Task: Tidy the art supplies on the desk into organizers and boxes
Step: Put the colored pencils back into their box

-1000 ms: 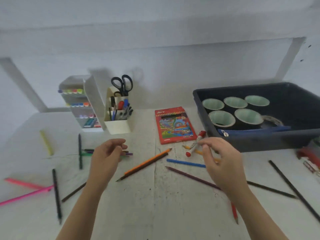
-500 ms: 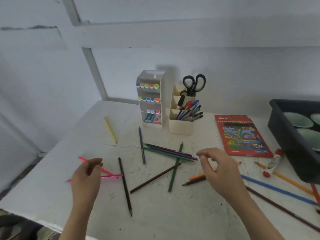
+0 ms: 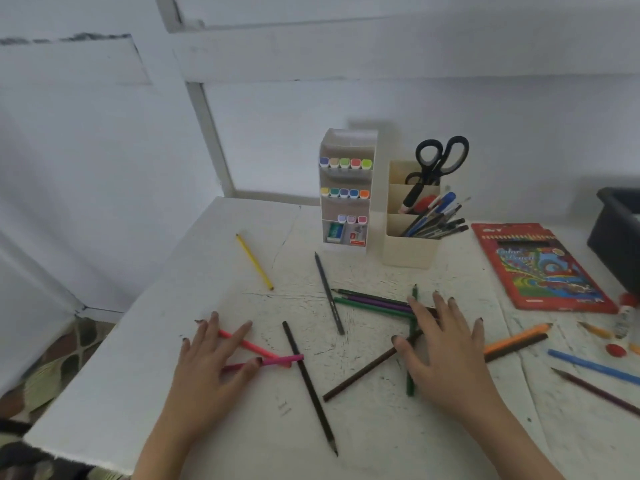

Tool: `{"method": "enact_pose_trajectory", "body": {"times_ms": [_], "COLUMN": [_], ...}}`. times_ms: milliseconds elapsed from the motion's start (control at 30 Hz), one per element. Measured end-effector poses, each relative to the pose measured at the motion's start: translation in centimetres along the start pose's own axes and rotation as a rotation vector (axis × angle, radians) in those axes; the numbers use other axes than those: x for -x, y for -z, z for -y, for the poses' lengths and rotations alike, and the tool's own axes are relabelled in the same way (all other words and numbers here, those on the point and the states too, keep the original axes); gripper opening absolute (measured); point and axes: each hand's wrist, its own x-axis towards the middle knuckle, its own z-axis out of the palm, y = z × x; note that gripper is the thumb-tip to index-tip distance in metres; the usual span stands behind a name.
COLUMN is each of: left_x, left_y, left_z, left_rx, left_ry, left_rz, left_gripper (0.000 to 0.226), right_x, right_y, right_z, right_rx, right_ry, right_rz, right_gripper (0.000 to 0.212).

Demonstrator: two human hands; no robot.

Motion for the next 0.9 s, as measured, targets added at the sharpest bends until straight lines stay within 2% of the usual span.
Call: {"method": "enact_pose_trajectory", "body": {"times_ms": [133, 333, 533, 733, 900], "left_x": [-1.0, -2.9, -4.7, -5.8, -5.9], "left_y": [-1.2, -3.4, -3.8, -2.0, -2.7], "left_z": [-1.2, -4.9, -7.1, -7.9, -11.9], "left_rx": [-0.119, -0.129, -0.028, 0.124, 0.311], "left_ry": [-0.115, -0.299, -0.370, -0.376, -0.442], "left_rz": [0.077, 0.160, 0.192, 0.088, -0.117], "left_gripper": [0.082, 0.076, 0.076, 0.062, 0.028], "right_x": [0.0, 0.1, 0.8, 2.0, 3.7], "right_y": [-0.9, -0.9, 0.6, 3.9, 5.3], "right_z": [0.6, 0.9, -1.0, -4.1, -6.3], "right_rx": [0.052, 0.057, -0.076, -0.141, -0.208], "right_ry": [-0.035, 0.024, -0.021, -0.212, -0.315], "right_rz": [0.106, 0.127, 0.042, -0.066, -0.315], "right_gripper": [0.069, 0.063, 0.060, 0.059, 0.047]}}
